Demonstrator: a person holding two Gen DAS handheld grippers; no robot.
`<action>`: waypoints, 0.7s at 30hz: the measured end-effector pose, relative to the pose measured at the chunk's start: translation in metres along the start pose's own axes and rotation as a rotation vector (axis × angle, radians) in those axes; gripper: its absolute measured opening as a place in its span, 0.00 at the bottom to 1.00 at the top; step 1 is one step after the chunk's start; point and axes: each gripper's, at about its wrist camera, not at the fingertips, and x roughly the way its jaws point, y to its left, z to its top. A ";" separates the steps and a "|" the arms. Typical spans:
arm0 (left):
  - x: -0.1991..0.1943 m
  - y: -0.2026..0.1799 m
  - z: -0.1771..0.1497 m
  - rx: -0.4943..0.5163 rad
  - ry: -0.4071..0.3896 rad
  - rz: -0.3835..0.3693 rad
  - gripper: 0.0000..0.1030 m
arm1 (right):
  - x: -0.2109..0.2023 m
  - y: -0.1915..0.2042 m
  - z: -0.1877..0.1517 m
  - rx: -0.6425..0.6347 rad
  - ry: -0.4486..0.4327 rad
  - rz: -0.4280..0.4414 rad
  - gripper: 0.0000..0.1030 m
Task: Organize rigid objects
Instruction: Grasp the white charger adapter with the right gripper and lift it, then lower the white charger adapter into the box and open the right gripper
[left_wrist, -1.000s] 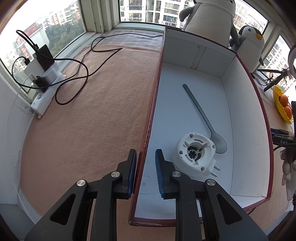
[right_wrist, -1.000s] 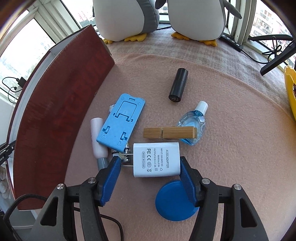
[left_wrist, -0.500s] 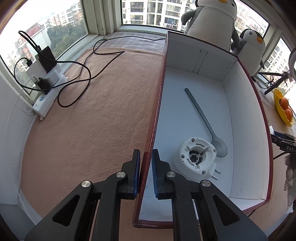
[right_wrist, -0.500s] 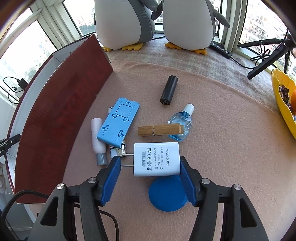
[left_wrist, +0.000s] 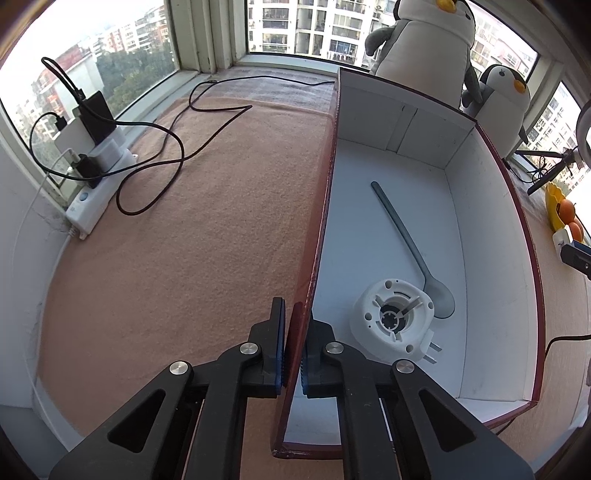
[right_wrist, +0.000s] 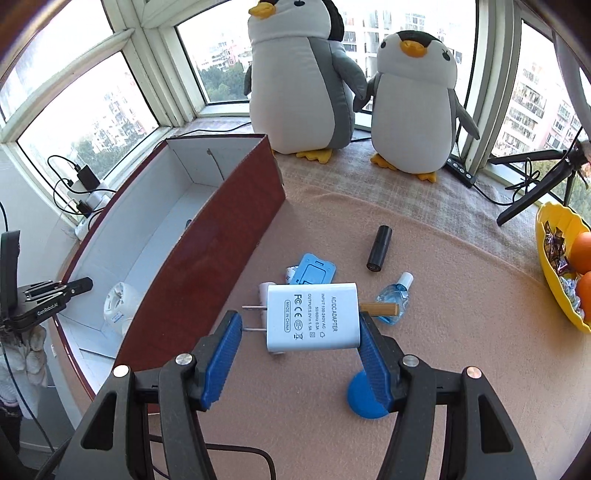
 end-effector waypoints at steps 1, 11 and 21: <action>0.000 0.000 0.000 0.000 -0.003 0.000 0.05 | -0.002 0.005 0.003 -0.007 -0.007 0.005 0.57; -0.002 0.001 -0.003 -0.003 -0.021 -0.009 0.05 | -0.019 0.058 0.026 -0.102 -0.064 0.037 0.57; -0.003 0.003 -0.004 -0.001 -0.027 -0.018 0.05 | 0.005 0.113 0.046 -0.200 -0.055 0.046 0.57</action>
